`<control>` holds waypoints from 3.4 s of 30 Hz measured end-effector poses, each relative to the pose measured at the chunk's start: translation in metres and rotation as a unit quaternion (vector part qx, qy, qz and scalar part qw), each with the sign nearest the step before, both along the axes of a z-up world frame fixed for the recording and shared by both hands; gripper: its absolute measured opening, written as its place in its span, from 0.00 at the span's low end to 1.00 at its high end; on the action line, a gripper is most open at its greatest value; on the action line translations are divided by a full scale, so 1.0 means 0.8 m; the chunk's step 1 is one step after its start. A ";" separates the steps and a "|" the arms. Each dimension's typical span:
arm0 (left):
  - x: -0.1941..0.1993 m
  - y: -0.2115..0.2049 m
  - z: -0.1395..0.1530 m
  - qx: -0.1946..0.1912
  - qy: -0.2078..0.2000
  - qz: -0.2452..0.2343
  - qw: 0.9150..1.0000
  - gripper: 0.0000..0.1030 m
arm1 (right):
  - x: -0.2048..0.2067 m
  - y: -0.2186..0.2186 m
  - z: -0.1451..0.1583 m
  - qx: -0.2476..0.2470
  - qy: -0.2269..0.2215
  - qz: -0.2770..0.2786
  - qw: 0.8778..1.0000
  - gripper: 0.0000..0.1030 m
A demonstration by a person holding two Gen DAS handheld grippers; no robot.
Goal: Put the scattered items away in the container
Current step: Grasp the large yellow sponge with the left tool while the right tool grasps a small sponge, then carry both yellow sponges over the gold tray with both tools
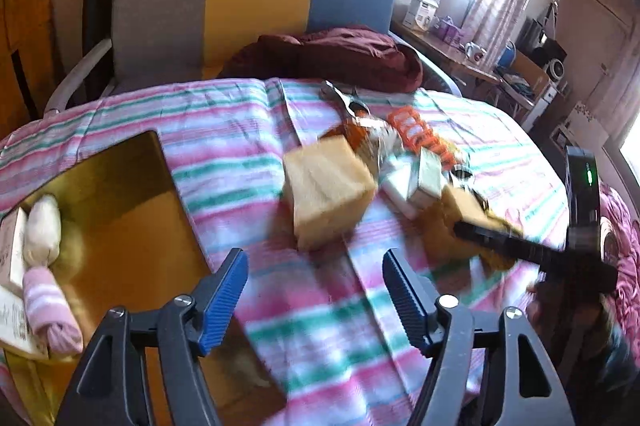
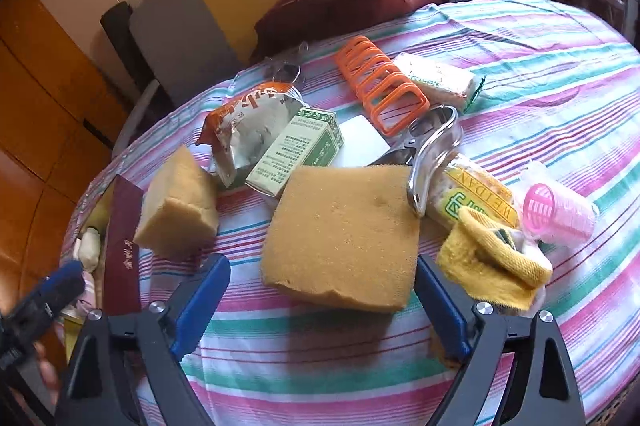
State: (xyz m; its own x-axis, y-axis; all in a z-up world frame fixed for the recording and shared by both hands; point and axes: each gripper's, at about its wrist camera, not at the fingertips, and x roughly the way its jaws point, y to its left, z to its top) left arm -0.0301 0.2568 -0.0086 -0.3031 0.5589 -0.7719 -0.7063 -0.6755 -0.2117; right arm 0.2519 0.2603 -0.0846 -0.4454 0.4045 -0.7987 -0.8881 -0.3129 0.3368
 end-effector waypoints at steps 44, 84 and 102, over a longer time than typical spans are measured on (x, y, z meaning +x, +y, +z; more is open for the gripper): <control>-0.019 0.075 -0.027 0.000 -0.006 0.014 1.000 0.62 | -0.014 -0.047 0.017 0.053 0.008 0.090 0.994 0.67; -0.021 -0.339 -0.052 -0.020 0.001 0.263 0.964 0.62 | -0.337 -0.224 0.038 0.077 -0.004 0.379 0.922 0.67; -0.023 -0.348 -0.057 -0.013 -0.026 0.234 0.972 0.67 | -0.364 -0.231 0.001 -0.048 0.046 0.388 0.919 0.84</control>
State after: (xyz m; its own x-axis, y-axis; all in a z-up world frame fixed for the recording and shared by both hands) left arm -0.0487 -0.0217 -0.0542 -0.4788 0.3489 -0.8056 -0.3088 -0.9259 -0.2175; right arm -0.0390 0.0752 -0.0841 -0.6375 -0.1343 -0.7587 -0.3757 -0.8055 0.4583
